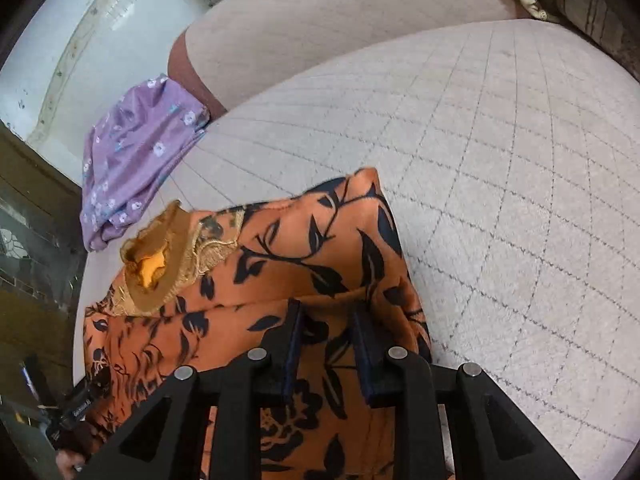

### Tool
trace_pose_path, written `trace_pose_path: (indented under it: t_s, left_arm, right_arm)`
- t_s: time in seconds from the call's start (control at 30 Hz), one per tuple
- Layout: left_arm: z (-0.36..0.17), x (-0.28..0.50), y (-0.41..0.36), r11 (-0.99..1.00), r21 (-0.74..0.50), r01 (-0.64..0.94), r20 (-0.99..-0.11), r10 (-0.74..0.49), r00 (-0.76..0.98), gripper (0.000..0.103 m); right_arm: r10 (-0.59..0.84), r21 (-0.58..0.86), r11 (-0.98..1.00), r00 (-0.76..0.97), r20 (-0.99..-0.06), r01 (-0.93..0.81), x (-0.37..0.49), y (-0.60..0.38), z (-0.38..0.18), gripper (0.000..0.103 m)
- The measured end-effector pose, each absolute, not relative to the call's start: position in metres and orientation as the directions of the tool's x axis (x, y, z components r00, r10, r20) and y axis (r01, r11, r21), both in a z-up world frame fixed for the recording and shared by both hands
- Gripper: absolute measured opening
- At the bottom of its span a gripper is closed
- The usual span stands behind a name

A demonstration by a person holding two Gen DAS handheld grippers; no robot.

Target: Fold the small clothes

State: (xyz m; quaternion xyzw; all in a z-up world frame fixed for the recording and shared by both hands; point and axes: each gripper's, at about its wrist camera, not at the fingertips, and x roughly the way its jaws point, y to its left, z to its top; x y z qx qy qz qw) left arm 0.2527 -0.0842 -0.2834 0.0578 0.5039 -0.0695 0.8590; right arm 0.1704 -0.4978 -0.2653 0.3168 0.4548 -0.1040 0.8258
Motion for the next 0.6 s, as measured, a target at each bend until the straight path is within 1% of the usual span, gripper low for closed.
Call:
trace_pose_path:
  t_s: [0.07, 0.17, 0.23, 0.3, 0.37, 0.47, 0.5, 0.53, 0.6]
  left_arm:
    - [-0.28, 0.255, -0.081, 0.984, 0.014, 0.177, -0.878, -0.073, 0.473, 0.103]
    - [-0.266, 0.244, -0.078, 0.985, 0.06, 0.163, -0.836, -0.04, 0.548, 0.103]
    - [-0.266, 0.24, -0.081, 0.975, 0.113, 0.192, -0.829, -0.014, 0.559, 0.103]
    - [-0.275, 0.235, -0.083, 0.966, 0.146, 0.212, -0.847, 0.012, 0.531, 0.103]
    - [-0.278, 0.225, -0.08, 0.971, 0.113, 0.209, -0.847, -0.016, 0.532, 0.103]
    - [-0.272, 0.214, -0.072, 0.97, 0.104, 0.22, -0.849, -0.029, 0.528, 0.103]
    - [-0.268, 0.207, -0.067, 0.972, 0.106, 0.21, -0.843, -0.024, 0.537, 0.103]
    - [-0.264, 0.2, -0.059, 0.974, 0.108, 0.198, -0.835, -0.019, 0.549, 0.103]
    - [-0.259, 0.185, -0.045, 0.978, 0.099, 0.183, -0.825, -0.022, 0.565, 0.103]
  right_arm:
    - [0.138, 0.455, 0.777, 0.588, -0.797, 0.435, 0.167, -0.496, -0.257, 0.029]
    - [0.21, 0.513, 0.773, 0.611, -0.763, 0.375, 0.163, -0.487, -0.252, 0.029]
    - [0.248, 0.509, 0.805, 0.605, -0.756, 0.306, 0.163, -0.468, -0.248, 0.029]
    - [0.273, 0.472, 0.85, 0.572, -0.774, 0.233, 0.167, -0.441, -0.249, 0.029]
    - [0.302, 0.442, 0.878, 0.501, -0.811, 0.186, 0.17, -0.421, -0.261, 0.029]
    - [0.242, 0.371, 0.915, 0.519, -0.819, 0.159, 0.162, -0.408, -0.257, 0.029]
    - [0.252, 0.379, 0.911, 0.511, -0.822, 0.162, 0.157, -0.408, -0.256, 0.029]
    - [0.282, 0.418, 0.895, 0.523, -0.804, 0.159, 0.148, -0.41, -0.251, 0.029]
    - [0.291, 0.44, 0.885, 0.552, -0.781, 0.155, 0.132, -0.412, -0.244, 0.029]
